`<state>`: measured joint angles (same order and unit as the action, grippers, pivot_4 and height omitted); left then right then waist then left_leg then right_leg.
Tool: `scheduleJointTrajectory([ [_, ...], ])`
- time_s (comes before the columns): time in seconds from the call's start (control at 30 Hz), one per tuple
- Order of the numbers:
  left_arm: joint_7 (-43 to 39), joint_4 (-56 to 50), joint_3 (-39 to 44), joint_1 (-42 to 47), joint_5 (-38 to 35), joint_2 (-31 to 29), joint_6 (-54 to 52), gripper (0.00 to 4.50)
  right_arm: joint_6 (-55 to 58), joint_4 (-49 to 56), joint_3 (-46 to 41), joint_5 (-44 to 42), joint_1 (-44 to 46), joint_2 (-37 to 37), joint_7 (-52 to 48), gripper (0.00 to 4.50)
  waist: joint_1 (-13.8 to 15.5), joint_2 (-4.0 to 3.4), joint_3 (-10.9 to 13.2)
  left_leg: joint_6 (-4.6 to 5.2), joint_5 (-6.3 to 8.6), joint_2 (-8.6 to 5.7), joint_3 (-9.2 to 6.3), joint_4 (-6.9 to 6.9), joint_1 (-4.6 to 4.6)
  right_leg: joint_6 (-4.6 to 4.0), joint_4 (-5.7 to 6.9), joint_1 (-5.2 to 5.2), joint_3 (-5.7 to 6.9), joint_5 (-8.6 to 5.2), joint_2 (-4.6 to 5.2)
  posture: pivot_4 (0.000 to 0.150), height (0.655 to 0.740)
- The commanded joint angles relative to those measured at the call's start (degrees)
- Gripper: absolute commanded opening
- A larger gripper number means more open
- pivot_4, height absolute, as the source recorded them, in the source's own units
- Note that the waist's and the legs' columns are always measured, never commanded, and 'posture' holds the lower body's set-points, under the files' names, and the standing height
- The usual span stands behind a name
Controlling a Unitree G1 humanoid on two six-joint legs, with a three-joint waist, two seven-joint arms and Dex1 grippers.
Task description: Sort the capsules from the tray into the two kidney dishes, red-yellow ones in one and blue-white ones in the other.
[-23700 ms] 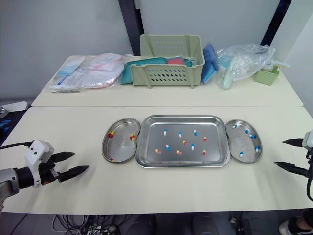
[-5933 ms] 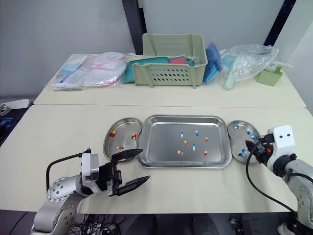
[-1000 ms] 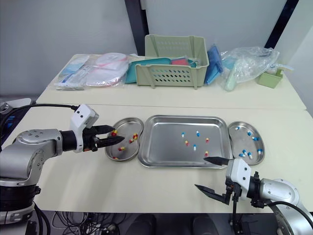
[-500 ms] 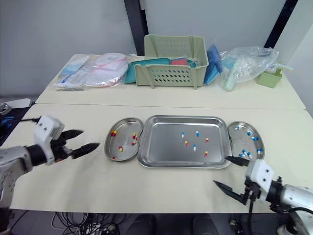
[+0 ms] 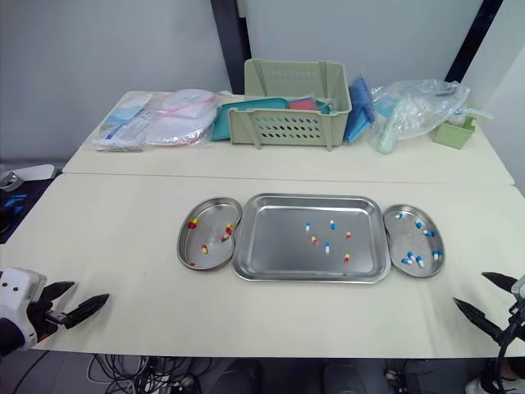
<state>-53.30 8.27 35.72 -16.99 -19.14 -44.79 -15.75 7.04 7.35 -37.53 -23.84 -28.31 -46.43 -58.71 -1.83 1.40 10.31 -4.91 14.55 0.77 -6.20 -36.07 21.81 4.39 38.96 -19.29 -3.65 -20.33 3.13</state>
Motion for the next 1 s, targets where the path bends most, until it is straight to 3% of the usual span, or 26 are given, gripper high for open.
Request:
scheduleJointTrajectory([
  [0.03,0.08,-0.3,2.32,-2.01,-1.09,0.4,1.89,4.47,-0.32,1.01,-1.67,0.17,0.16,-1.02,-0.2,4.5,-0.01,-0.01,-0.01,0.0,0.0,0.0,0.01,0.0,-0.01,0.0,0.0,0.0,-0.01,0.0,0.0,0.15,0.74],
  [0.27,-0.15,-1.23,1.78,-3.82,-2.97,0.39,1.53,4.47,0.2,3.29,-1.13,0.72,0.04,-0.93,-0.03,4.5,-0.02,-0.05,-0.03,0.0,0.0,0.0,0.02,0.0,-0.01,0.0,0.0,0.0,-0.01,0.0,0.0,0.15,0.74],
  [0.47,-1.07,-2.97,1.57,-4.03,-5.21,0.47,1.19,4.47,-1.38,13.48,0.16,0.53,-6.04,2.1,-1.27,4.5,0.0,-0.04,-0.05,0.0,0.0,0.0,0.0,0.0,0.02,0.0,-0.01,0.0,0.0,0.0,0.0,0.15,0.74],
  [0.7,-1.35,-5.17,0.47,-3.97,-5.57,0.38,0.73,4.47,1.2,25.55,11.23,-0.34,-4.45,6.73,2.65,4.5,-0.12,0.07,-0.15,0.0,0.0,0.04,-0.01,0.01,-0.01,0.0,0.01,0.0,0.01,0.0,-0.03,0.15,0.74],
  [1.0,-3.97,-14.35,1.36,-7.77,-7.5,-0.01,0.23,4.47,1.54,25.97,21.41,2.7,1.89,8.84,6.86,4.5,0.01,0.14,-0.19,-0.01,0.0,0.03,-0.04,0.0,0.01,0.0,-0.02,0.0,0.03,0.0,-0.02,0.15,0.74],
])
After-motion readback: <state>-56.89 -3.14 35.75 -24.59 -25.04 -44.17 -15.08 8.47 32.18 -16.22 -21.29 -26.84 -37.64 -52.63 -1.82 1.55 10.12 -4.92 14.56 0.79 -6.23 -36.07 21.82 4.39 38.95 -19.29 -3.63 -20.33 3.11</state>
